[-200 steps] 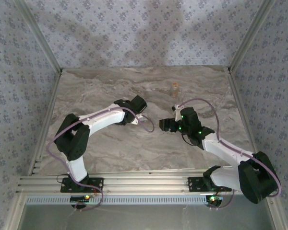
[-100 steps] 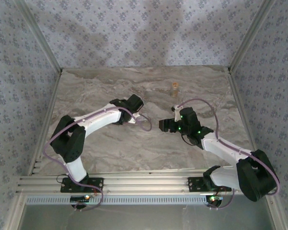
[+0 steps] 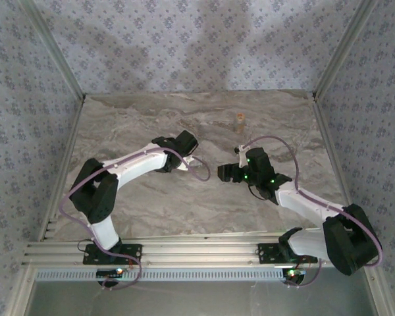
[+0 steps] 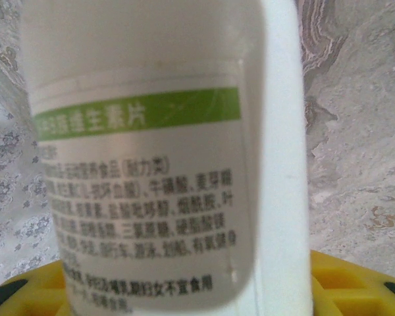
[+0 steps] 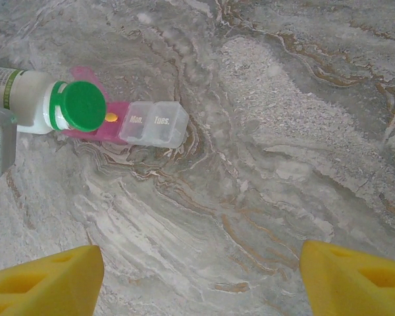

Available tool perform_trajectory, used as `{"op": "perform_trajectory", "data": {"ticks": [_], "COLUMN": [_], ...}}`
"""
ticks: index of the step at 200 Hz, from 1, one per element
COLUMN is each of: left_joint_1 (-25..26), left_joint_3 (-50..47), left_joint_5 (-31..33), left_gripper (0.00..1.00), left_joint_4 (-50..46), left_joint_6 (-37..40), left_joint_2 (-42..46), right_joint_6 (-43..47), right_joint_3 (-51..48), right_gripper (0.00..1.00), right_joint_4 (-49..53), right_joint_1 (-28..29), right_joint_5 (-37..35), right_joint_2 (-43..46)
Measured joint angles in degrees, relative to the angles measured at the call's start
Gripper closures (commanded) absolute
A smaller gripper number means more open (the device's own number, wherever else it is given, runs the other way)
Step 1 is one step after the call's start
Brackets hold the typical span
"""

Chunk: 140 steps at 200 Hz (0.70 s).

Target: Sort the pills into containers

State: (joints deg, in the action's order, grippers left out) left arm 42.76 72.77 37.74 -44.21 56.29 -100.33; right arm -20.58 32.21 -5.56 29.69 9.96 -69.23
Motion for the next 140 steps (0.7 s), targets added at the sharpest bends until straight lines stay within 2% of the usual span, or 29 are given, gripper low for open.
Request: {"op": "perform_trajectory", "data": {"ticks": [140], "left_joint_1": [0.0], "left_joint_3": [0.0], "left_joint_5": [0.2], "left_gripper": [1.0], "left_joint_4": [0.5], "left_joint_6": [0.0], "left_joint_2": [-1.8], "right_joint_6": [0.0], "right_joint_3": [0.8], "right_gripper": [0.2], "right_joint_4": [0.2], "right_joint_1": [0.0], "right_joint_5": [0.6], "right_joint_2": [-0.3]}}
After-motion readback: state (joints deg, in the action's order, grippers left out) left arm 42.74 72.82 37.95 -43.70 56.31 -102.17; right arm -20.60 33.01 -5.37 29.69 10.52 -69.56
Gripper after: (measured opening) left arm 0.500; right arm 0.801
